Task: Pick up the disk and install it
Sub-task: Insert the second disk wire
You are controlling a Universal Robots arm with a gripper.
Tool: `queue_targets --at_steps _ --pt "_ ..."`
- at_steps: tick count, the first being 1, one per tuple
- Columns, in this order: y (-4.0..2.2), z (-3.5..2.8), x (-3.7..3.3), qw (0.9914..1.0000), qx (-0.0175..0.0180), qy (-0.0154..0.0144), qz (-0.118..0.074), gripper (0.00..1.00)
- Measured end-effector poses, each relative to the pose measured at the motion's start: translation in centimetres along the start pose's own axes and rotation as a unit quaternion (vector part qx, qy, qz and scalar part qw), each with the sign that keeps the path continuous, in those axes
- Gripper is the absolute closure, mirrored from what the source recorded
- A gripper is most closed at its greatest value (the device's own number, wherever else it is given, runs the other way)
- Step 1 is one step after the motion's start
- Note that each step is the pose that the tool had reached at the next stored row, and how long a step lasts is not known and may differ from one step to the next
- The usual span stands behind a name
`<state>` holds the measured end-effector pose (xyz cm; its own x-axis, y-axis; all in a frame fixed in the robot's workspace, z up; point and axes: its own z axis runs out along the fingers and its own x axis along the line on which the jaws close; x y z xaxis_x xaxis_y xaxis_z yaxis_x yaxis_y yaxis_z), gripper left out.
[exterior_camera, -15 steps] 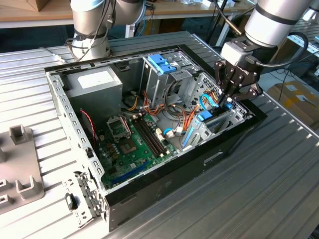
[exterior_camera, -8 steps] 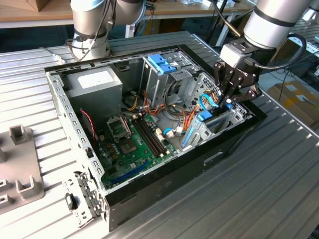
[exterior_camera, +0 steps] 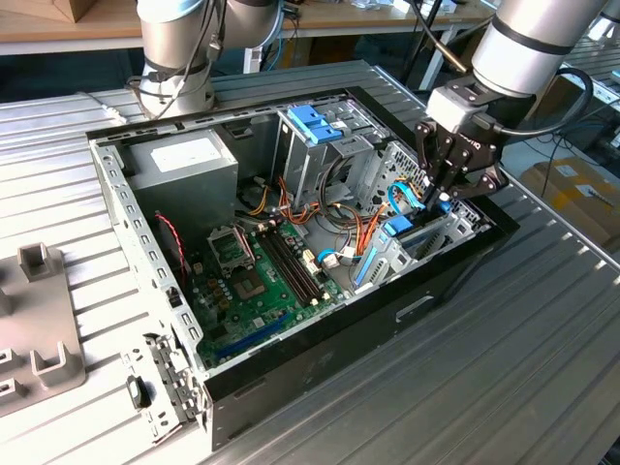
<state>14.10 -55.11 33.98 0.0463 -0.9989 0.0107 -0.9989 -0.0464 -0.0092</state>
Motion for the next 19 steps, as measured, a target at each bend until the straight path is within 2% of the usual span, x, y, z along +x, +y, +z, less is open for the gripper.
queue_targets --at_steps 6,7,9,11,12,14,16,17,18,19 --pt "0.00 0.02 0.00 1.00000 0.0000 0.0000 0.000 0.84" --pt "0.00 0.10 0.00 1.00000 0.0001 -0.0009 0.000 0.83" --pt "0.00 0.04 0.00 1.00000 0.0000 -0.0001 0.000 0.71" --pt "0.00 0.04 0.00 1.00000 0.0000 0.0000 0.000 0.71" --pt "0.00 0.04 0.00 1.00000 0.0000 0.0000 0.000 0.64" --pt "0.00 -0.11 0.00 1.00000 0.0000 0.0000 0.000 0.64" --pt "-0.01 -0.66 0.01 1.00000 0.0000 -0.0001 0.000 0.64" --pt "-0.01 -1.17 0.01 1.00000 0.0000 0.0000 0.000 0.64" --pt "-0.02 -1.99 0.02 1.00000 0.0000 -0.0002 0.000 0.64" --pt "-0.02 -2.42 0.03 1.00000 0.0000 0.0000 0.000 0.64"
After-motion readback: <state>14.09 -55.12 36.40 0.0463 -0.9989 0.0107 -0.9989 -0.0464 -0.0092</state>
